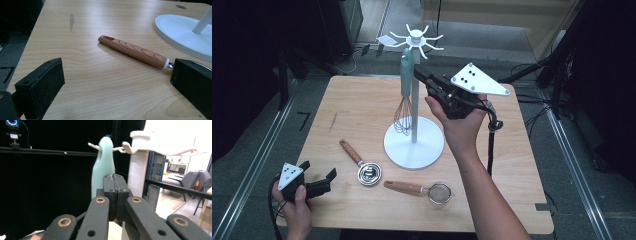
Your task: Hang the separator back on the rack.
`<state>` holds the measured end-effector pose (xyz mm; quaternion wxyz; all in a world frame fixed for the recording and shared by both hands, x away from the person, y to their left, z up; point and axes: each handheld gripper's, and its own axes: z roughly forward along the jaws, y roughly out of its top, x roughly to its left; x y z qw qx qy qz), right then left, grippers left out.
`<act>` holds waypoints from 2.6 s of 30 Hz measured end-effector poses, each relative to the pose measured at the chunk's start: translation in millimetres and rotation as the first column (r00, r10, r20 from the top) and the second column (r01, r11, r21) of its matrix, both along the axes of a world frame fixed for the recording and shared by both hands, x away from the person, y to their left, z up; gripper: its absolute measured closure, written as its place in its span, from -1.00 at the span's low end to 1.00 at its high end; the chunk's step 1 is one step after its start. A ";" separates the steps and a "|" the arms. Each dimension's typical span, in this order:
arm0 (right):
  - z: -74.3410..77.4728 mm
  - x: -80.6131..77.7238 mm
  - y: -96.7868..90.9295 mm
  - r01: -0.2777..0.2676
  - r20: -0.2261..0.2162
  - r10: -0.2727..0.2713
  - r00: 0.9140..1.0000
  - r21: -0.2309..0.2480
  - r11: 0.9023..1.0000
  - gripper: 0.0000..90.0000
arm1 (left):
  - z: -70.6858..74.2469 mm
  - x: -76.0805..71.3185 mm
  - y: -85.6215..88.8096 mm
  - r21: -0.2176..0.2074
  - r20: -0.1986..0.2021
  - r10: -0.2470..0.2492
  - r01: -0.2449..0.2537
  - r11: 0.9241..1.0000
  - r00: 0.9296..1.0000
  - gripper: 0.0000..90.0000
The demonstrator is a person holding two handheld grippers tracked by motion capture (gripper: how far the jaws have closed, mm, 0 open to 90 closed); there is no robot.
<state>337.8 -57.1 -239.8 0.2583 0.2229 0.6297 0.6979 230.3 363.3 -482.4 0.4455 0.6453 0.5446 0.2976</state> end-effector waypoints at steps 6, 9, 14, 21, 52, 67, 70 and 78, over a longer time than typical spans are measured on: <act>-9.3 -0.7 -9.8 0.025 -0.019 -0.025 0.999 -0.016 1.000 0.94 | 0.1 -0.4 -0.5 0.005 -0.001 0.001 -0.001 1.000 1.000 -1.00; -13.5 -1.9 -14.2 0.031 -0.021 -0.032 0.999 -0.028 0.999 0.91 | 0.2 -0.4 -0.7 0.008 -0.002 0.000 0.000 1.000 1.000 -1.00; -30.3 -5.0 -30.2 0.060 -0.052 -0.062 0.997 -0.045 0.997 0.77 | 0.1 -0.3 -1.1 0.011 -0.001 0.003 -0.003 1.000 1.000 -1.00; -49.5 -7.4 -46.8 0.075 -0.093 -0.082 0.992 -0.071 0.995 0.63 | 0.1 0.7 -1.8 0.017 -0.015 0.017 -0.017 1.000 1.000 -1.00; -162.6 -52.3 -106.6 0.111 -0.283 -0.174 0.943 -0.225 0.968 0.33 | 12.6 -11.7 -29.5 0.095 -0.003 0.061 -0.060 0.994 0.998 -0.55; -200.2 -69.9 -109.5 0.065 -0.384 -0.164 0.909 -0.257 0.964 0.36 | 19.1 -24.0 -63.2 0.034 -0.013 -0.120 0.120 0.992 0.993 0.51; -209.9 -73.4 -105.7 0.054 -0.405 -0.170 0.899 -0.282 0.958 0.39 | 17.7 -23.5 -67.2 0.031 -0.025 -0.157 0.158 0.987 0.987 0.67; -229.6 -83.9 -93.6 -0.014 -0.459 -0.139 0.877 -0.315 0.949 0.52 | 12.2 -22.8 -79.5 -0.040 -0.094 -0.235 0.232 0.972 0.968 0.89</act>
